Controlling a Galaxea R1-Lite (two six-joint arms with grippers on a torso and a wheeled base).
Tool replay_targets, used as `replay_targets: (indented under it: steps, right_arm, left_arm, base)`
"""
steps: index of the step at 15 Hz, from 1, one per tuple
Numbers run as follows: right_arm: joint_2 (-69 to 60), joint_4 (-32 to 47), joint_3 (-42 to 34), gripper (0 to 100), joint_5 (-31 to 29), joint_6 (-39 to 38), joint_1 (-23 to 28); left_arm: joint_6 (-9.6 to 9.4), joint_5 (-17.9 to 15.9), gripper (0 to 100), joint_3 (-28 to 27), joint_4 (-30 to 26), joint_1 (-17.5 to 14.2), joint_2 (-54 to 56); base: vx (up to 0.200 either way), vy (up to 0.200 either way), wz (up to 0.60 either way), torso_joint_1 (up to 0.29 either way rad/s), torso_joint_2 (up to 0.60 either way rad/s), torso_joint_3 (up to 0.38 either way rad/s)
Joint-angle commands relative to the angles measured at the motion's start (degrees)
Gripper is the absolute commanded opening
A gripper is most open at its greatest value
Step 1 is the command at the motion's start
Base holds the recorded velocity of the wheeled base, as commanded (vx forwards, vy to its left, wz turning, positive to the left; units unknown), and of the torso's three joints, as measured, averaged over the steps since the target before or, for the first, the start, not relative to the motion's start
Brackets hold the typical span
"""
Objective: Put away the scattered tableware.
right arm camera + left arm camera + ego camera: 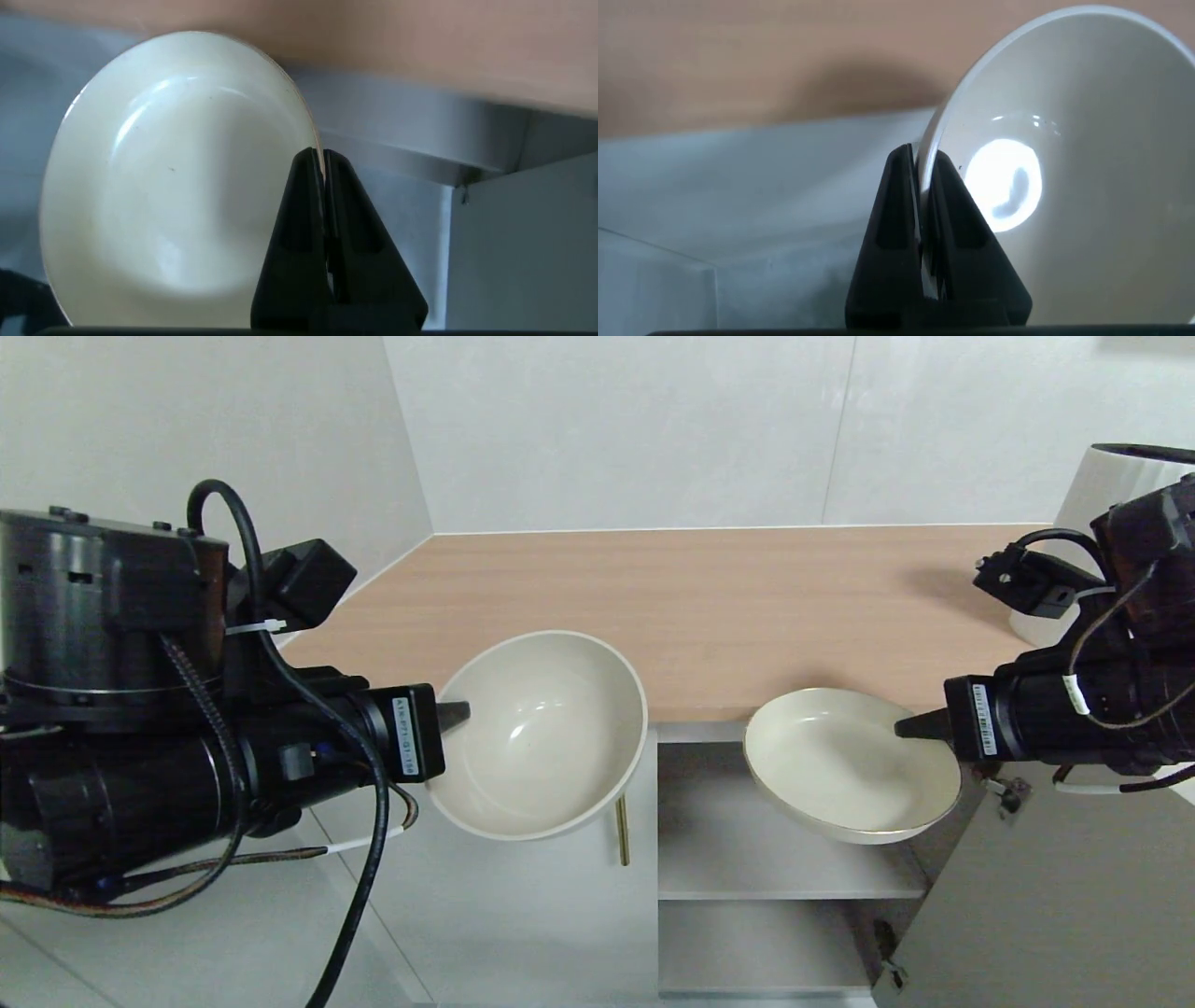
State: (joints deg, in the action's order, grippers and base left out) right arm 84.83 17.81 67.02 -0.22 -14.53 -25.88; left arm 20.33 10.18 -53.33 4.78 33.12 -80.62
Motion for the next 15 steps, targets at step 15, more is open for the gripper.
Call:
replay_targets:
  steps: [15]
  right_arm:
    - [6.9, 0.2, -3.0, 0, -0.3, 3.7, -4.9]
  left_arm:
    - [-0.03, 0.0, 0, 0.2, 0.0, 0.0, -0.8]
  base:
    - [0.000, 0.000, 0.00, -0.075, 0.27, 0.192]
